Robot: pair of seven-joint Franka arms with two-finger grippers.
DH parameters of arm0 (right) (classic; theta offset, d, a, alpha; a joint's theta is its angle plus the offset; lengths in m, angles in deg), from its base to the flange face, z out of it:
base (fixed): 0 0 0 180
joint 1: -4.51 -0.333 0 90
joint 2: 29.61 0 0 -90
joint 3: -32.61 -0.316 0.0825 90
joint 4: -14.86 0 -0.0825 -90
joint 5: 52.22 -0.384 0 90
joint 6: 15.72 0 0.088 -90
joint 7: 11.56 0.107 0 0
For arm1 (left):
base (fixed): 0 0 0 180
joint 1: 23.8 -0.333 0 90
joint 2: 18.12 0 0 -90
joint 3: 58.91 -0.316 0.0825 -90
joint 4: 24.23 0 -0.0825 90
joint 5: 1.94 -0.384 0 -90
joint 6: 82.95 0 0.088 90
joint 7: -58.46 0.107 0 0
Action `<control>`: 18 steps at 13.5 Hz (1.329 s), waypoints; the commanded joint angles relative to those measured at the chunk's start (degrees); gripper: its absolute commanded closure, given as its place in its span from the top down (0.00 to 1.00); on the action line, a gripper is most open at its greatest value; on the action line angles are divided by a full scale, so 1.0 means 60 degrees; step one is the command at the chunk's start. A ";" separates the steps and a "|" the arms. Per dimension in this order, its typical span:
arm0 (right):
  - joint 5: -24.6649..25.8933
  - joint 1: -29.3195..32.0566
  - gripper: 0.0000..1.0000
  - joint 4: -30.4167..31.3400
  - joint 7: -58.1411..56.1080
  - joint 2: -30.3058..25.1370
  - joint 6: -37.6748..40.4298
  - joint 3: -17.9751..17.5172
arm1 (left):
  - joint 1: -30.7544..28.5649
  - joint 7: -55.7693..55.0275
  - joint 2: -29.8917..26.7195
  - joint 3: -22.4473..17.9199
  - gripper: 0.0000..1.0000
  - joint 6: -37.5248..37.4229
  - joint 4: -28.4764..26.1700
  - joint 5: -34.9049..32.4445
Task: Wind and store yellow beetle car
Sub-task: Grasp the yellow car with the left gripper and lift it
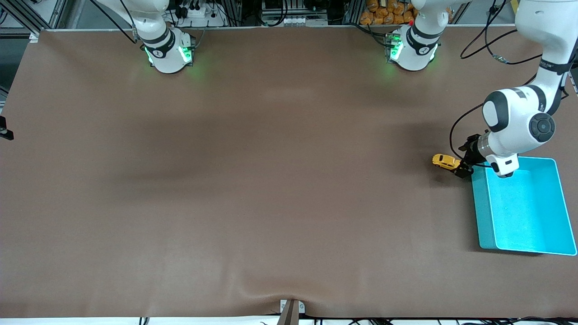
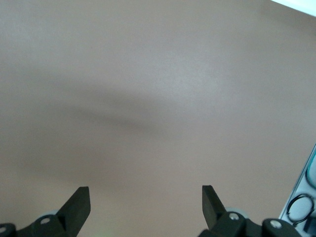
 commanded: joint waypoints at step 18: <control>-0.0373 -0.0950 1.00 -0.0009 0.3275 -0.0805 0.0966 0.0068 | 0.0161 -0.0294 -0.0335 0.0664 0.00 -0.0552 0.0646 0.0046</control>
